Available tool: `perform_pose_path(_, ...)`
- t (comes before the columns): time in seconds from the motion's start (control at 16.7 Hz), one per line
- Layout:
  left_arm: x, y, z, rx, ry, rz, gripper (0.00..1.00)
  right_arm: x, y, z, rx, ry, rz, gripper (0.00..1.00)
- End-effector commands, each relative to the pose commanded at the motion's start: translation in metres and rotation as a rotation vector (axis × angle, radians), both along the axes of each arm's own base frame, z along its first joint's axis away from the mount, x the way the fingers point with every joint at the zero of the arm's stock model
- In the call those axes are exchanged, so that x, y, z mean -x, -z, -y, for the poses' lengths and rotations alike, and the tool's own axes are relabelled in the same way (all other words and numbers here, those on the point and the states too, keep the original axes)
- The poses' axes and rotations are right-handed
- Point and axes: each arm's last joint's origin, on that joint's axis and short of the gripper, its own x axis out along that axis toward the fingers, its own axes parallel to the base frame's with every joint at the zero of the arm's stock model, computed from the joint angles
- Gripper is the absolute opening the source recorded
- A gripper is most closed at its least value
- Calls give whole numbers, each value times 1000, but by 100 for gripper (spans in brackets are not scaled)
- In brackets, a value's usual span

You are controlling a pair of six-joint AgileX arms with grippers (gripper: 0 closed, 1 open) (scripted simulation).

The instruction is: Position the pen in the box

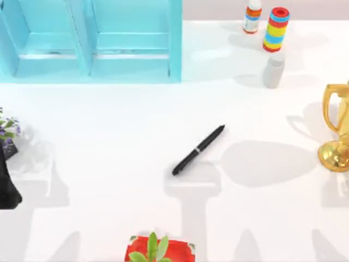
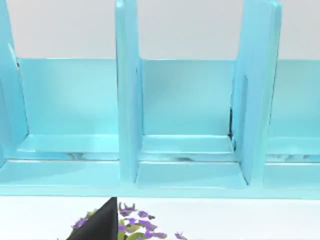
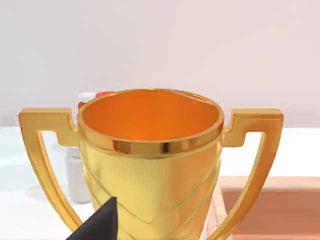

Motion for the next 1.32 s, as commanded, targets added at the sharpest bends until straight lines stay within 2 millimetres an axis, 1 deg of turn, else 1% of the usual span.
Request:
perform_pose_path(0.18,0,0,0,0,0,0,100,0,-2,-1,-9,-9,-3,100)
perform_pose_path(0.24,0,0,0,0,0,0,100,0,-7,-3,-28,-28,-9,100)
perform_pose_path(0.36,0,0,0,0,0,0,100,0,-22,-8,-92,-90,-33,100)
perform_pose_path(0.48,0,0,0,0,0,0,100,-3,-46,-17,-190,-168,-76,100)
perform_pose_path(0.66,0,0,0,0,0,0,100,-16,-94,-33,-392,-277,-174,100)
perform_pose_path(0.84,0,0,0,0,0,0,100,-43,-146,-56,-633,-345,-296,100)
perform_pose_path(0.96,0,0,0,0,0,0,100,-62,-170,-71,-765,-358,-376,100)
perform_pose_path(1.02,0,0,0,0,0,0,100,-72,-177,-78,-817,-355,-419,100)
perform_pose_path(1.08,0,0,0,0,0,0,100,-84,-181,-86,-858,-346,-468,100)
perform_pose_path(1.14,0,0,0,0,0,0,100,-96,-180,-95,-889,-331,-525,100)
perform_pose_path(1.2,0,0,0,0,0,0,100,-109,-175,-105,-908,-310,-593,100)
perform_pose_path(1.26,0,0,0,0,0,0,100,-124,-163,-117,-917,-282,-674,100)
perform_pose_path(1.32,0,0,0,0,0,0,100,-138,-148,-130,-926,-242,-763,100)
